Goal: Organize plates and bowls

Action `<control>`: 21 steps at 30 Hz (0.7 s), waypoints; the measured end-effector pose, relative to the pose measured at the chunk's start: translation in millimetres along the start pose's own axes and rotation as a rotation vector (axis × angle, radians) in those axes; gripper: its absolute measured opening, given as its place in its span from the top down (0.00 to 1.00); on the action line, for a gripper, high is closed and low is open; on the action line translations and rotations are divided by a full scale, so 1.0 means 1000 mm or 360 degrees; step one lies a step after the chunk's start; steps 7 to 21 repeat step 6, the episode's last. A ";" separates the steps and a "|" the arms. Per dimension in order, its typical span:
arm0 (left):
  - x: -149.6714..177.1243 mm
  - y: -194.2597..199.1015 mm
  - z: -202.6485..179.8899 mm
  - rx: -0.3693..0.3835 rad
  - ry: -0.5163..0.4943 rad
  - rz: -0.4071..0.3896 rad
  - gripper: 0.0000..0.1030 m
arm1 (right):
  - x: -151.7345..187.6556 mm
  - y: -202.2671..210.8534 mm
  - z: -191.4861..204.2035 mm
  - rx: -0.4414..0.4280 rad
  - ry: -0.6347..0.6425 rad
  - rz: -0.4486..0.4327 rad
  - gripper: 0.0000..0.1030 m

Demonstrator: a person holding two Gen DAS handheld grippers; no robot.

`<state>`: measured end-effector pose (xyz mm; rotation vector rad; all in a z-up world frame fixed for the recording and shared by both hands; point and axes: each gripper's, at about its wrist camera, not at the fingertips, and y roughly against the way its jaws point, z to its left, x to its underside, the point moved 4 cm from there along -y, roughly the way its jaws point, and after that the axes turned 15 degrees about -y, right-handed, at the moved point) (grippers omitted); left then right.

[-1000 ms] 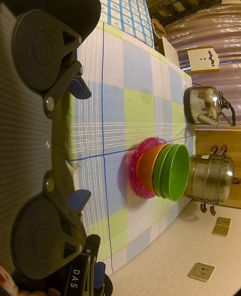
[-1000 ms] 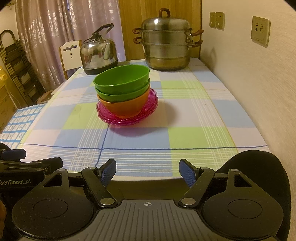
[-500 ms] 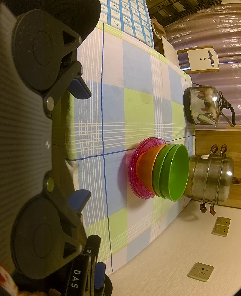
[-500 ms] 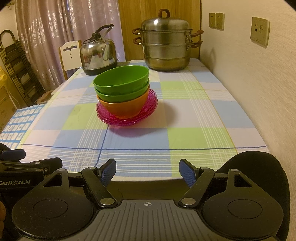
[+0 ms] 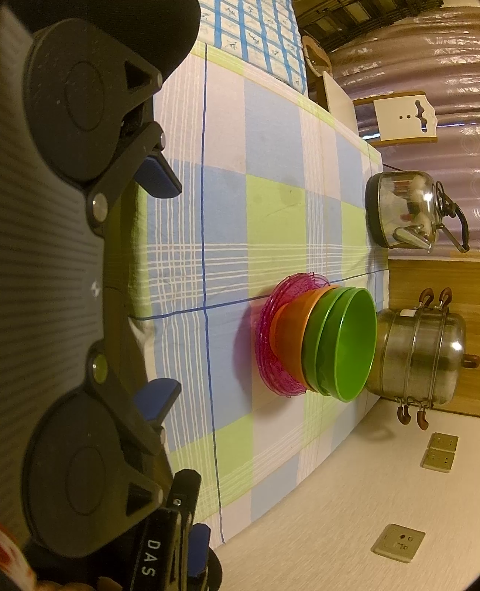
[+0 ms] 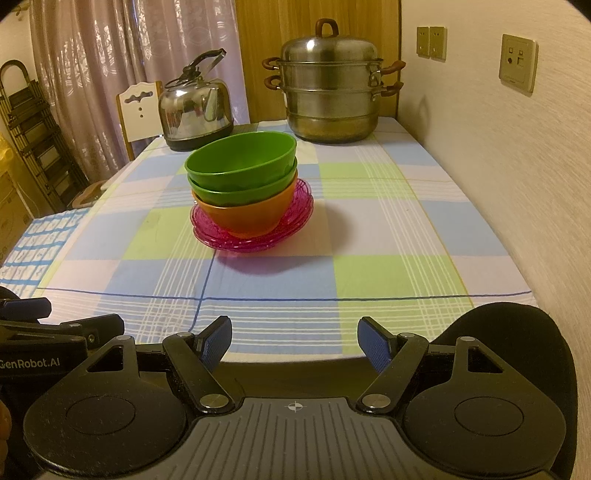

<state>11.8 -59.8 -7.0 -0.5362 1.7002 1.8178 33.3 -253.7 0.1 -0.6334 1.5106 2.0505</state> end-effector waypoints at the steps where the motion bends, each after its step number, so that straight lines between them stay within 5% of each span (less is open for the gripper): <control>1: 0.000 0.000 0.001 -0.0006 0.0008 0.0003 0.00 | 0.000 0.000 0.000 0.0000 0.0001 -0.0001 0.27; 21: 0.002 -0.002 0.003 -0.0001 0.0032 0.0009 0.00 | -0.002 0.000 0.001 -0.0001 0.0008 -0.0006 0.27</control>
